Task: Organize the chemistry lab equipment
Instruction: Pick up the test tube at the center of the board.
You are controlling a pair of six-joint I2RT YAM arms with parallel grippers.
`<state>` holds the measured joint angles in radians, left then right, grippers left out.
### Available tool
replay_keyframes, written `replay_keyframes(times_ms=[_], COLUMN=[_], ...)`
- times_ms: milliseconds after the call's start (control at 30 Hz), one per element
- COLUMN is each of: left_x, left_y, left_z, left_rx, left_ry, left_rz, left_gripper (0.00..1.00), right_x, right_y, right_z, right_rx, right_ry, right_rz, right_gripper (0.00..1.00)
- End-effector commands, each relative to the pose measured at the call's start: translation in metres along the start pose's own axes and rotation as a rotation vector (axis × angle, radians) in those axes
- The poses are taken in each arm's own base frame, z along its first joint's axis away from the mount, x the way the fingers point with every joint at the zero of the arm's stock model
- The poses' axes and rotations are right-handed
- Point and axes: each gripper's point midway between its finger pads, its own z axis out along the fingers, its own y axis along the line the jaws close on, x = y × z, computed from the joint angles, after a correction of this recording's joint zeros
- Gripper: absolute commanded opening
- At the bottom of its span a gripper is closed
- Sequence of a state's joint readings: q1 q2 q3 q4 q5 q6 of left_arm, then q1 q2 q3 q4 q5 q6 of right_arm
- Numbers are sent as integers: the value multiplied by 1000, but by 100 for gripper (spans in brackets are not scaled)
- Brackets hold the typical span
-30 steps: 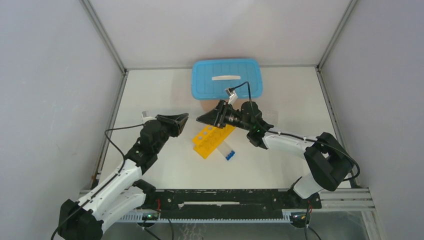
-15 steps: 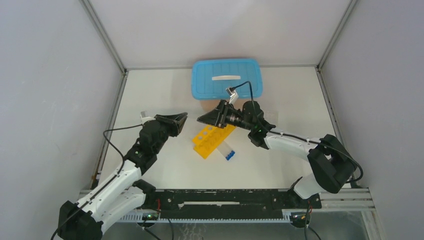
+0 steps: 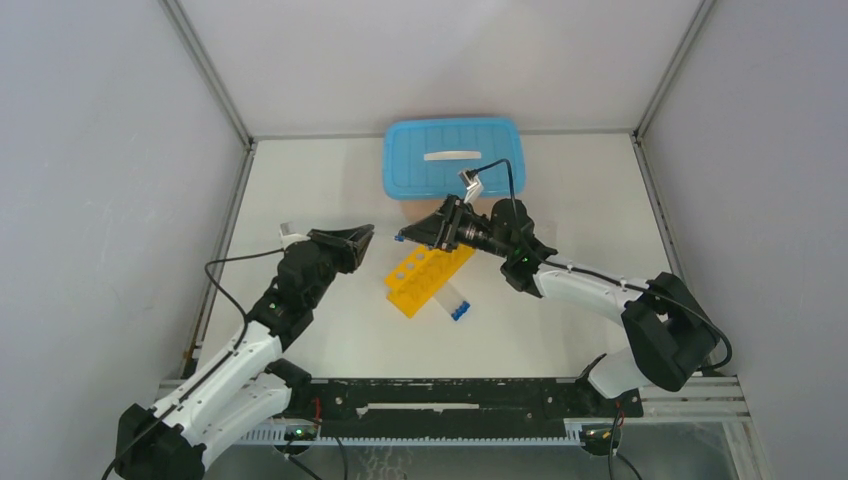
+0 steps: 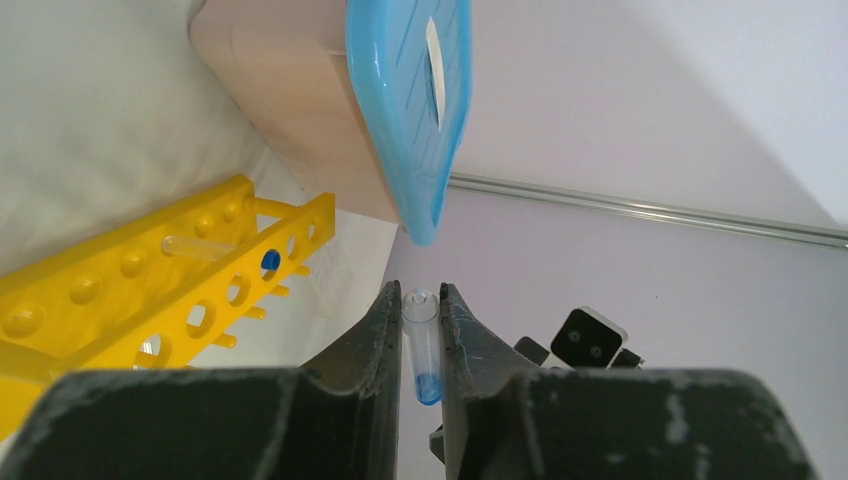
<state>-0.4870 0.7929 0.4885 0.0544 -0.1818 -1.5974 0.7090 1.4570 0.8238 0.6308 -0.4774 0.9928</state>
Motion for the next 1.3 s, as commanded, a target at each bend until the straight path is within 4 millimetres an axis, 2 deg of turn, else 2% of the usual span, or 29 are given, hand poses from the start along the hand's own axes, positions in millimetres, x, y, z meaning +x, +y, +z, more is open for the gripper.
replay_keyframes(times_ms=[0,867,1033,1267], left_x=[-1,1,3,-5], left_y=[-43,-56,-51,-42], left_z=[-8,-6,-5,-7], left_rx=[101,128,117,92], left_ry=[-7,5,14,-20], left_rz=[-23,-44,-38,-11], left_gripper=[18,18,18,18], right_x=[-12,-6,-7,-6], right_y=[14,0,1,-1], right_z=[2,9,9,7], right_rx=[-50,-33,-37,-28], right_ry=[-29,-14,-18,-14], right_rz=[-44,-21,-21,-24], right_gripper=[50,50,50,50])
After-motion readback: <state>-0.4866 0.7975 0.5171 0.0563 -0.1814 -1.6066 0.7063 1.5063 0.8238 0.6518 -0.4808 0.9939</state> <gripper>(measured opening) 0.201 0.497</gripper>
